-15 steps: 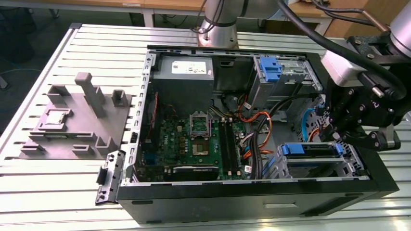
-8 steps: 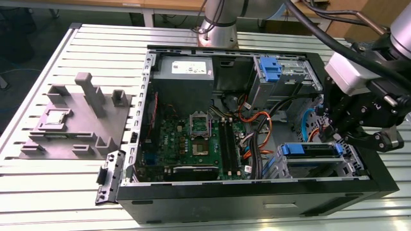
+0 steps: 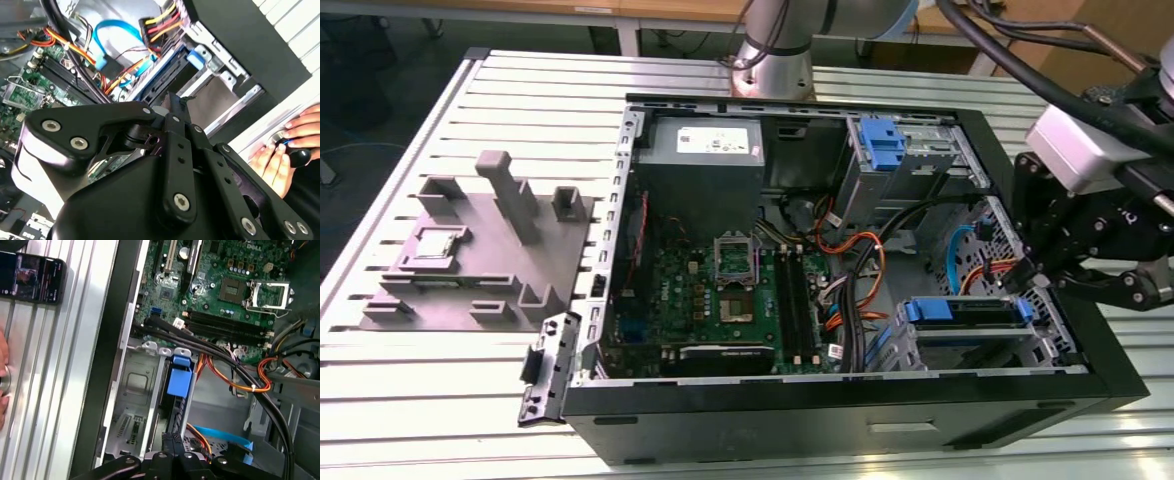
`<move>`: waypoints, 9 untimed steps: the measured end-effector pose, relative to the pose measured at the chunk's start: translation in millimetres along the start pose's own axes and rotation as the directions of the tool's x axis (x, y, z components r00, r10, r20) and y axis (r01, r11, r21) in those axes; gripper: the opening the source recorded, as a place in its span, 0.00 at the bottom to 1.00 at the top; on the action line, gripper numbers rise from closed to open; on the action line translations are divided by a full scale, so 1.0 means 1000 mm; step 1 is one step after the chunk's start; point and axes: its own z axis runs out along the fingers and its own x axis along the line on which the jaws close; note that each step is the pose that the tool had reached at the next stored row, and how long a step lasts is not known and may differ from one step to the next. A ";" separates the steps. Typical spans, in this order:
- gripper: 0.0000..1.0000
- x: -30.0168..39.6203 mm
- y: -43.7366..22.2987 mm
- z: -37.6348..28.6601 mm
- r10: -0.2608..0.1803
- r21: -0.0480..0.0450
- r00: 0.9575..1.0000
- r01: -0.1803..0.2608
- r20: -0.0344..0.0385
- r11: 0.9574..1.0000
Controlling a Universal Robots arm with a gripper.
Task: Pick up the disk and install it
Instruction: 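Insert the first disk wire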
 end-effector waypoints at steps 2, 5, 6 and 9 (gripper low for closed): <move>0.10 -0.0018 -0.0037 0.0003 0.000 0.000 1.000 0.000 -0.001 1.000; 0.10 -0.0051 -0.0086 0.0006 0.000 0.000 1.000 0.000 -0.003 1.000; 0.10 -0.0060 -0.0094 0.0007 0.000 -0.001 1.000 0.000 -0.003 1.000; 0.10 -0.0070 -0.0097 0.0008 0.000 -0.001 1.000 0.000 -0.003 1.000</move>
